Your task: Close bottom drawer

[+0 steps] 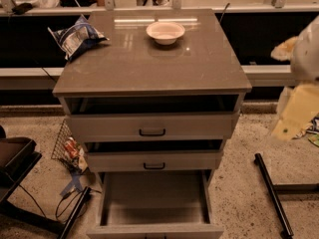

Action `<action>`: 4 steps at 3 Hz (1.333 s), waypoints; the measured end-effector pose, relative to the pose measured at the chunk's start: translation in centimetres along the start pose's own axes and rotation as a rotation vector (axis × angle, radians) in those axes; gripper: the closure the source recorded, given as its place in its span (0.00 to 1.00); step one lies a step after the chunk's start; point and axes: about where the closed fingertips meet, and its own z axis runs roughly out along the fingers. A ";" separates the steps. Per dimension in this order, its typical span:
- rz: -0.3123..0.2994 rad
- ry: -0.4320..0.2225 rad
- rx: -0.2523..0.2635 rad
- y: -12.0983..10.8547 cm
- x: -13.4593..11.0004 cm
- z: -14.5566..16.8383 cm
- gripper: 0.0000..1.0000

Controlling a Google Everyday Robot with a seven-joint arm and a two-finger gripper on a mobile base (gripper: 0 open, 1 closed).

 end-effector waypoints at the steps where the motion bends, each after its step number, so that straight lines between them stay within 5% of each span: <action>1: 0.058 -0.055 -0.004 3.0 1.5 4.5 0.00; 2: 0.124 -0.034 -0.059 6.3 3.6 11.3 0.14; 3: 0.203 0.048 -0.149 10.8 6.4 19.0 0.38; 4: 0.279 0.062 -0.209 14.5 7.9 24.4 0.61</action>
Offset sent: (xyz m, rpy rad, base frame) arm -0.0776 0.0067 -0.2924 0.0626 0.3093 -0.2122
